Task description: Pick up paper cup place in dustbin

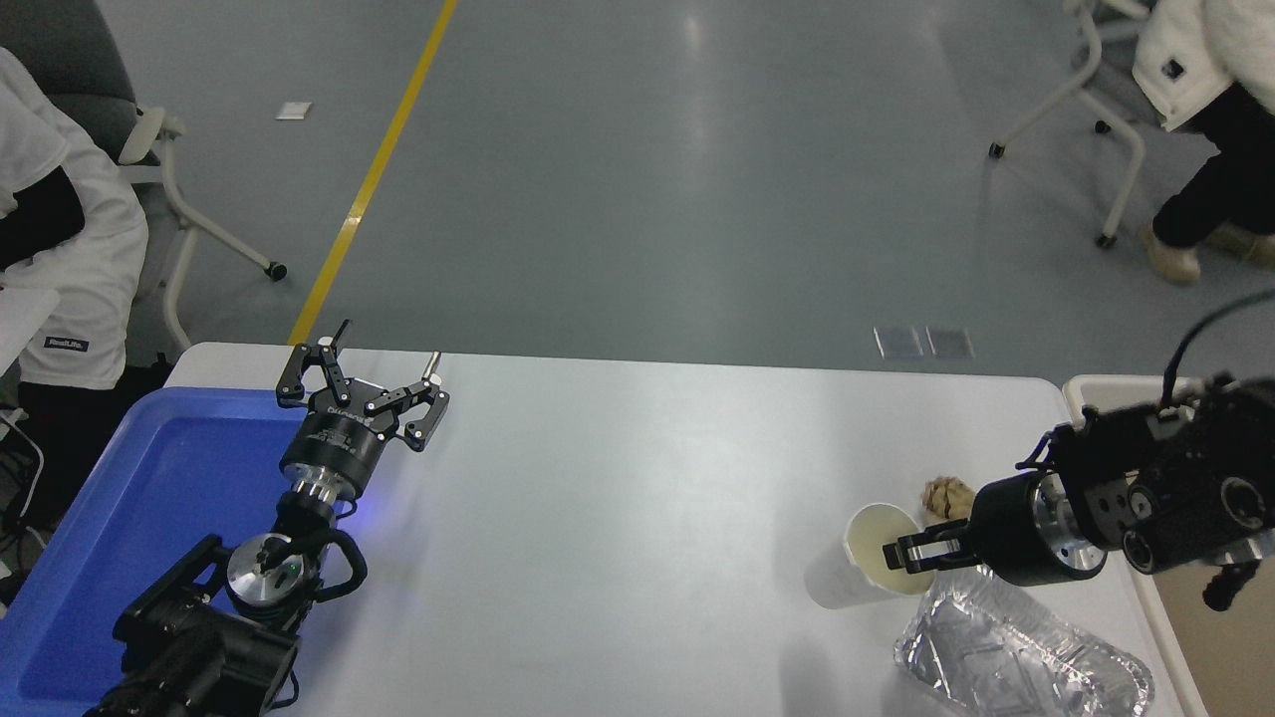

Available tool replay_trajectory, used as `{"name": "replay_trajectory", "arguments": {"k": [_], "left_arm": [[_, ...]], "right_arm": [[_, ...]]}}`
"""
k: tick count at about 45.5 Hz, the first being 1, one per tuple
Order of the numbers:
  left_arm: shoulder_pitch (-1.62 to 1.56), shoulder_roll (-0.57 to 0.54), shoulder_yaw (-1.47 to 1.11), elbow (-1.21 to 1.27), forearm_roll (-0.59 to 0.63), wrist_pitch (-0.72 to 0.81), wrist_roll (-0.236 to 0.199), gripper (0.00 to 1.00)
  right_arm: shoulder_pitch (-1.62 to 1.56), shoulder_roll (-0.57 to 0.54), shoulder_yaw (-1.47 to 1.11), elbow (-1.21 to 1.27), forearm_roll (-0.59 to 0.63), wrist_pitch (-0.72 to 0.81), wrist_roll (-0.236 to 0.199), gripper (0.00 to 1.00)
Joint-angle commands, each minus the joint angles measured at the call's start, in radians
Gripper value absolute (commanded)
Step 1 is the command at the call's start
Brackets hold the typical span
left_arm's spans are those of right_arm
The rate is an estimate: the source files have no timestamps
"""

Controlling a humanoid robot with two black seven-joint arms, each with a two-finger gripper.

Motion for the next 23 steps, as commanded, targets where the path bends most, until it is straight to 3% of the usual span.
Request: {"name": "replay_trajectory", "arguments": {"k": [1,18,23], "left_arm": [[0.0,0.0,0.0,0.0,0.0,0.0,0.0,0.99],[0.0,0.0,0.0,0.0,0.0,0.0,0.0,0.99],[0.0,0.0,0.0,0.0,0.0,0.0,0.0,0.99]], "right_arm": [[0.281,-0.112,0.017,0.002,0.008,0.294,0.002,0.0],[0.637,-0.122,0.027,-0.073,0.125,0.644,0.003,0.0],[0.657,-0.122,0.033,-0.114,0.131,0.681,0.0,0.0]]}}
